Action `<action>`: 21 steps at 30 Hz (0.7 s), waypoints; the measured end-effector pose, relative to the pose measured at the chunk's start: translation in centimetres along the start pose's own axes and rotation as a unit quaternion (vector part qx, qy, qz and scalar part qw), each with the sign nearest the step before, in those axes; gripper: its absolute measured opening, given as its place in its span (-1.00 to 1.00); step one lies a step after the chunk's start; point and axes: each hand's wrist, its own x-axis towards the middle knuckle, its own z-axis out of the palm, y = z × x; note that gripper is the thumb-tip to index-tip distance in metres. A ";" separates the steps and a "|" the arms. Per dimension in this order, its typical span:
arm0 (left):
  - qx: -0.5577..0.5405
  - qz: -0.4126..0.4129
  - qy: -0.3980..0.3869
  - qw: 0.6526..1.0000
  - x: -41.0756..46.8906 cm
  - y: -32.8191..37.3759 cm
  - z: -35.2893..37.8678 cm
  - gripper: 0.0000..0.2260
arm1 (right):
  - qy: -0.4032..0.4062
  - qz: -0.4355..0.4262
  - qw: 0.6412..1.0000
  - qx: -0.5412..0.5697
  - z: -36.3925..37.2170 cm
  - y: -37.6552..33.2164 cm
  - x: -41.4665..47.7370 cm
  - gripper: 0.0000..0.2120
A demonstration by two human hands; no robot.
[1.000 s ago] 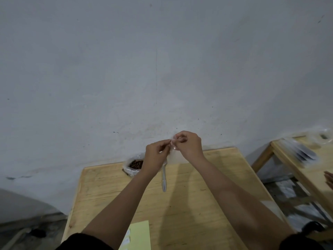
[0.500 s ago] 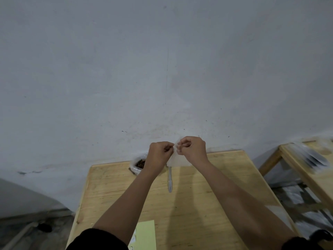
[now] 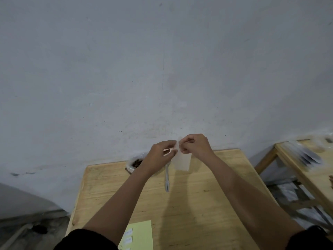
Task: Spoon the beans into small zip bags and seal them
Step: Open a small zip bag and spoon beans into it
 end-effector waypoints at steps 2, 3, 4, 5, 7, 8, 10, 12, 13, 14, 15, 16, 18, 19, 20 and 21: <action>0.008 -0.002 -0.044 0.999 -0.1 0.3 0.3 -0.30 | -0.024 -0.014 0.999 -0.027 -0.6 -0.9 0.2 -0.95; 0.025 0.002 -0.065 0.998 -0.2 0.5 0.3 -0.12 | -0.037 -0.021 0.998 -0.043 -0.9 -1.4 0.3 -0.94; 0.050 0.011 -0.084 0.995 -0.2 0.7 0.2 0.03 | -0.050 -0.026 0.997 -0.057 -1.2 -1.8 0.3 -0.92; 0.080 0.028 -0.097 0.992 -0.2 0.8 0.0 0.13 | -0.063 -0.031 0.995 -0.071 -1.5 -2.3 0.2 -0.90; 0.141 0.064 -0.103 0.982 -0.2 0.9 -0.1 0.21 | -0.085 -0.047 0.990 -0.100 -1.9 -2.9 0.1 -0.86; 0.168 0.078 -0.097 0.978 -0.1 1.0 -0.2 0.21 | -0.089 -0.055 0.988 -0.116 -2.0 -3.2 0.1 -0.85; 0.205 0.093 -0.072 0.972 0.0 1.1 0.0 0.16 | -0.092 -0.069 0.982 -0.149 -2.3 -3.6 0.0 -0.84; 0.198 0.098 -0.038 0.975 0.1 1.1 0.3 0.01 | -0.092 -0.083 0.975 -0.185 -2.5 -3.9 -0.2 -0.82; 0.182 0.098 -0.027 0.978 0.1 1.1 0.5 -0.04 | -0.090 -0.089 0.971 -0.200 -2.7 -4.0 -0.3 -0.81; 0.168 0.094 -0.026 0.981 0.1 1.1 0.6 -0.04 | -0.087 -0.095 0.969 -0.212 -2.8 -4.1 -0.4 -0.80; 0.157 0.090 -0.035 0.983 0.1 1.2 0.9 -0.01 | -0.082 -0.101 0.967 -0.219 -2.9 -4.2 -0.5 -0.80; 0.148 0.087 -0.044 0.984 0.2 1.3 1.2 0.04 | -0.076 -0.109 0.966 -0.222 -3.0 -4.3 -0.6 -0.81; 0.133 0.083 -0.045 0.987 0.3 1.7 2.0 0.11 | -0.063 -0.123 0.968 -0.210 -3.2 -4.2 -0.7 -0.81; 0.128 0.082 -0.036 0.988 0.4 1.9 2.4 0.13 | -0.056 -0.127 0.970 -0.200 -3.4 -4.1 -0.8 -0.81; 0.124 0.083 -0.026 0.988 0.5 2.1 2.7 0.14 | -0.051 -0.129 0.972 -0.189 -3.5 -3.9 -0.8 -0.82; 0.124 0.087 -0.018 0.988 0.7 2.2 3.0 0.13 | -0.048 -0.129 0.974 -0.181 -3.7 -3.7 -0.8 -0.83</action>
